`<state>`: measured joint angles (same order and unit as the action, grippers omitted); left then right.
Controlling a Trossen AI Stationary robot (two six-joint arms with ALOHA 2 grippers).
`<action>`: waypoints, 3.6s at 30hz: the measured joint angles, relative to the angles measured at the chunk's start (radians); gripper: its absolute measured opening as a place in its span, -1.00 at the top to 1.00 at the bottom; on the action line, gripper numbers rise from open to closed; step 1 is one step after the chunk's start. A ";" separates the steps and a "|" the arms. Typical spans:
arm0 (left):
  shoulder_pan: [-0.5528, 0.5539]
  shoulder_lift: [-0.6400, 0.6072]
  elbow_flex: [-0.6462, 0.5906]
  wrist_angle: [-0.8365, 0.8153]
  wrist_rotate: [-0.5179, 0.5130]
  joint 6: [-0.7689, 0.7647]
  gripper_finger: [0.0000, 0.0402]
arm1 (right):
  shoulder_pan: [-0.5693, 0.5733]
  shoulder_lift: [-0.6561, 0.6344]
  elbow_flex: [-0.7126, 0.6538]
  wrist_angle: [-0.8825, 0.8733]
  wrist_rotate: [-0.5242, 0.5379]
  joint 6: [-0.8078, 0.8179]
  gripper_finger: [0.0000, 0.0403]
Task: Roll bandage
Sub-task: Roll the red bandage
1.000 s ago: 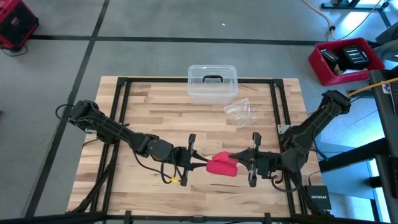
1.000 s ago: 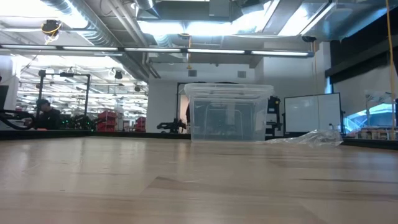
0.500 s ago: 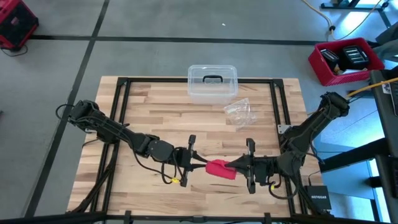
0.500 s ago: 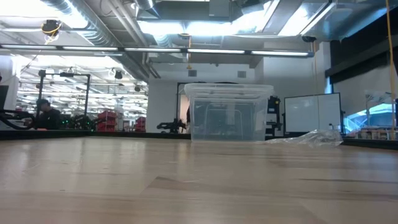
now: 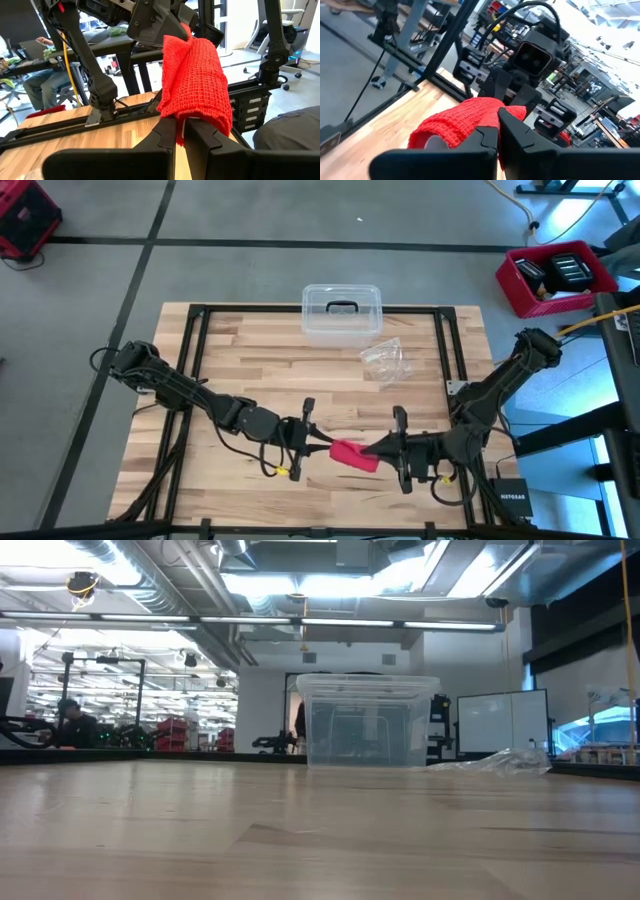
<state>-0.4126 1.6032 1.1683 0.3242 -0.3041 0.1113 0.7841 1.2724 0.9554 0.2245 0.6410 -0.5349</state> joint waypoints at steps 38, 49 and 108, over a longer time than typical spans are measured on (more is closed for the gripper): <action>0.028 0.002 -0.002 -0.030 -0.002 -0.060 0.94 | 0.001 0.029 0.000 0.019 -0.154 -0.672 0.26; 0.029 0.034 -0.001 -0.017 -0.010 0.144 0.94 | -0.020 0.029 0.000 -0.031 -0.207 -0.252 0.27; 0.074 0.246 0.002 -0.331 -0.137 -0.415 0.94 | -0.188 0.343 -0.002 -0.384 -0.243 0.530 0.27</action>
<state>-0.3389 1.8488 1.1698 -0.0065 -0.4412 -0.3034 0.5960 1.6155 0.9539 -0.1594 0.3982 -0.0053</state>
